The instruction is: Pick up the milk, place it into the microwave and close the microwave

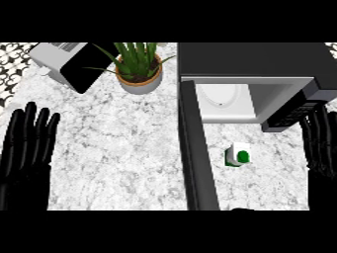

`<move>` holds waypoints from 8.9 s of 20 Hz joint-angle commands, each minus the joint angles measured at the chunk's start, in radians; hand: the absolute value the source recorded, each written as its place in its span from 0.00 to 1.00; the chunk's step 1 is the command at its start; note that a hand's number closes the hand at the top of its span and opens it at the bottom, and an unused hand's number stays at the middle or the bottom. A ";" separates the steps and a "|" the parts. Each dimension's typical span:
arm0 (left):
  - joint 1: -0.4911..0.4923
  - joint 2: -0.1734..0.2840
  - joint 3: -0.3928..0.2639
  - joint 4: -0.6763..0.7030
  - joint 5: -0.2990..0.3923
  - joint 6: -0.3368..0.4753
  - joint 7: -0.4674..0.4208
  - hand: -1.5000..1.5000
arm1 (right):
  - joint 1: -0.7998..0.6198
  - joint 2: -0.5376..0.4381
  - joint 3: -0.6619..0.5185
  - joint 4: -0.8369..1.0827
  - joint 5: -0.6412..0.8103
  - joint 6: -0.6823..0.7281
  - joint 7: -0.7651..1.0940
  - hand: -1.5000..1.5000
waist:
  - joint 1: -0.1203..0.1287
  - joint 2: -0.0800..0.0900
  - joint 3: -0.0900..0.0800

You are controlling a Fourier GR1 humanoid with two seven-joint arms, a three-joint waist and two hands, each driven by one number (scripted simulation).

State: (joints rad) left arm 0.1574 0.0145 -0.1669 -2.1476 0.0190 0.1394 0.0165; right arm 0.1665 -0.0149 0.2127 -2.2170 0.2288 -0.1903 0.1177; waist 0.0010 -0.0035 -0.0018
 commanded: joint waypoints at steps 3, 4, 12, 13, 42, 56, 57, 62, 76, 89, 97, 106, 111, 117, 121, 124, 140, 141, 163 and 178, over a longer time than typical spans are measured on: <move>0.216 -0.014 -0.153 -0.019 0.054 0.076 -0.125 0.00 | 0.119 0.014 0.200 -0.014 0.111 -0.146 -0.002 0.00 | 0.002 0.000 0.001; 0.295 -0.014 -0.159 -0.036 0.066 0.031 -0.184 0.00 | 0.167 0.015 0.201 0.040 0.087 -0.145 -0.076 0.00 | 0.005 -0.001 0.001; 0.367 -0.014 -0.280 0.014 0.018 0.075 -0.300 0.00 | 0.208 -0.009 0.169 0.178 -0.015 -0.181 -0.233 0.00 | 0.000 0.002 0.002; 0.465 0.024 -0.305 -0.053 0.022 0.053 -0.336 0.00 | 0.195 0.015 0.232 0.156 0.059 -0.227 -0.162 0.00 | 0.004 0.001 0.002; 0.699 0.198 -0.351 -0.026 0.130 0.032 -0.649 0.00 | -0.025 0.015 -0.087 1.060 -0.340 -0.236 -0.830 0.00 | 0.008 0.002 0.002; 0.634 0.225 -0.328 0.074 0.200 0.056 -0.708 0.00 | -0.263 -0.015 -0.256 1.484 -0.393 -0.126 -1.075 0.00 | 0.007 0.003 0.002; 0.708 0.220 -0.409 0.064 0.157 0.066 -0.759 0.00 | -0.255 -0.027 -0.275 1.539 -0.401 -0.092 -1.137 0.00 | 0.011 0.003 0.003; 0.692 0.255 -0.370 0.048 0.207 0.058 -0.746 0.00 | -0.276 -0.024 -0.283 1.603 -0.396 -0.037 -1.216 0.00 | 0.010 0.004 0.003; 0.670 0.275 -0.403 0.080 0.200 0.091 -0.773 0.00 | -0.457 0.014 -0.334 1.747 -0.447 -0.152 -1.221 0.00 | 0.014 0.005 0.003; 0.701 0.295 -0.422 0.089 0.204 0.093 -0.832 0.00 | -0.571 -0.001 -0.430 1.809 -0.400 -0.249 -1.287 1.00 | 0.019 0.007 0.004; 0.653 0.305 -0.392 0.066 0.242 0.092 -0.785 0.00 | -0.529 -0.167 -0.392 1.834 -0.373 0.088 -1.315 1.00 | 0.012 0.009 0.004; 0.701 0.322 -0.428 0.128 0.260 0.064 -0.873 0.00 | -0.522 -0.174 -0.378 1.702 -0.377 0.071 -1.230 1.00 | 0.003 0.000 0.001; 0.696 0.305 -0.483 0.095 0.214 0.130 -0.830 0.00 | -0.325 -0.140 -0.315 1.442 -0.366 0.036 -1.168 1.00 | -0.012 -0.003 0.000; 0.734 0.354 -0.487 0.044 0.225 0.115 -0.852 0.00 | -0.106 -0.151 -0.235 1.082 -0.358 0.019 -0.984 1.00 | -0.012 -0.004 0.000; 0.733 0.327 -0.528 0.032 0.184 0.171 -0.835 0.00 | 0.021 -0.172 -0.190 0.866 -0.381 0.078 -0.903 1.00 | -0.010 -0.002 0.001; 0.726 0.328 -0.499 0.051 0.226 0.158 -0.855 0.00 | 0.106 -0.181 -0.152 0.723 -0.401 0.120 -0.840 1.00 | -0.007 -0.001 0.001; 0.703 0.402 -0.393 0.088 0.375 0.093 -0.905 0.00 | -0.071 -0.072 -0.083 0.626 -0.319 -0.027 -0.600 1.00 | 0.006 0.003 0.002; 0.720 0.412 -0.407 0.081 0.350 0.100 -0.905 0.00 | -0.171 -0.030 -0.077 0.741 -0.277 -0.076 -0.605 1.00 | 0.014 0.005 0.002; 0.726 0.466 -0.367 0.101 0.398 0.056 -0.935 0.00 | -0.763 -0.061 -0.338 1.677 -0.218 -0.254 -0.784 1.00 | 0.043 0.015 0.004; 0.670 0.470 -0.348 0.144 0.404 0.026 -0.933 0.00 | -0.992 -0.168 -0.358 2.002 -0.115 -0.416 -0.912 1.00 | 0.090 0.039 0.006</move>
State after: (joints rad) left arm 0.8494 0.4783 -0.5297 -2.0085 0.4182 0.1745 -0.9197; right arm -0.7833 -0.1707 -0.1587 -0.2688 0.0744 -0.5335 -0.7715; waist 0.0824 0.0311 0.0042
